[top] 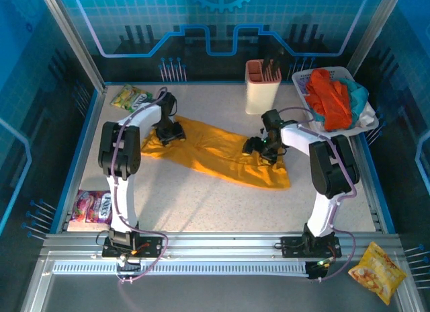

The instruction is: Fold and stack the t-shirts

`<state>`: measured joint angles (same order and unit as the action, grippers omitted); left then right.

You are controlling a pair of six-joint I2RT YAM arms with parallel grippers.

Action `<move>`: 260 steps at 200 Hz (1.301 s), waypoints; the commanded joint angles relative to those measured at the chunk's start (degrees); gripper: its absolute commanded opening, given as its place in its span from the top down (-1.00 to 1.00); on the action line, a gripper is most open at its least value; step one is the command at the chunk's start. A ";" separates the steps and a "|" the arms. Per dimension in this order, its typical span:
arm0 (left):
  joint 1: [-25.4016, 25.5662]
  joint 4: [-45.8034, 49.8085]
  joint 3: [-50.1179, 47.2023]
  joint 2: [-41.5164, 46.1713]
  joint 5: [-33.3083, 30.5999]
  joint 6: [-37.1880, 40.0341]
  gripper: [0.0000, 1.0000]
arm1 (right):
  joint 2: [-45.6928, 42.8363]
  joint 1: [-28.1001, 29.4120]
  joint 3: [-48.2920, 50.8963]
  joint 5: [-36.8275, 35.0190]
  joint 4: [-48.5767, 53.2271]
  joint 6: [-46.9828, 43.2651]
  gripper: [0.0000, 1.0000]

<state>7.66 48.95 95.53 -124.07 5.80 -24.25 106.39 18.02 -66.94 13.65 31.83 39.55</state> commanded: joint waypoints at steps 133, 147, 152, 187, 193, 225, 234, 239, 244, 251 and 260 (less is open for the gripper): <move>9.04 9.41 35.77 -21.85 5.62 -1.57 0.02 | 4.02 32.88 8.55 4.44 -20.16 29.31 -0.62; 9.29 9.28 37.29 -22.58 6.04 -1.92 0.02 | 5.12 34.43 7.45 4.28 -20.82 30.30 -0.61; 9.30 9.30 37.67 -22.69 6.36 -2.01 0.02 | 5.19 34.57 7.11 4.21 -20.78 30.32 -0.62; 9.21 10.94 37.95 -20.28 6.15 -0.44 0.02 | 1.17 32.74 3.38 1.19 -11.08 23.76 -0.65; 9.13 11.26 37.65 -19.26 5.63 0.15 0.02 | 0.45 32.25 1.97 0.27 -8.52 21.73 -0.65; 8.34 11.42 35.53 -11.61 4.94 1.73 -0.01 | -2.08 31.11 -6.47 -6.47 3.56 11.05 -0.70; 8.08 11.76 35.12 -9.35 4.76 2.25 -0.01 | -2.38 30.69 -8.25 -8.48 5.51 8.95 -0.71; 7.91 11.93 34.73 -8.22 4.68 2.48 -0.02 | -2.48 30.50 -9.23 -9.68 6.56 8.07 -0.71; 7.73 11.92 34.17 -6.84 4.73 2.69 -0.03 | -2.54 30.16 -10.24 -10.64 7.59 7.32 -0.71; 7.51 11.80 33.13 -5.11 4.78 2.96 -0.03 | -2.59 29.70 -11.28 -11.35 8.45 6.40 -0.71; 7.11 11.56 31.22 -2.70 4.91 3.10 -0.04 | -2.76 28.98 -12.41 -11.37 8.77 5.51 -0.71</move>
<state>16.19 58.92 129.38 -136.57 10.70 -23.33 106.26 48.82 -75.20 7.66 32.45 51.77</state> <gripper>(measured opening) 0.515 0.855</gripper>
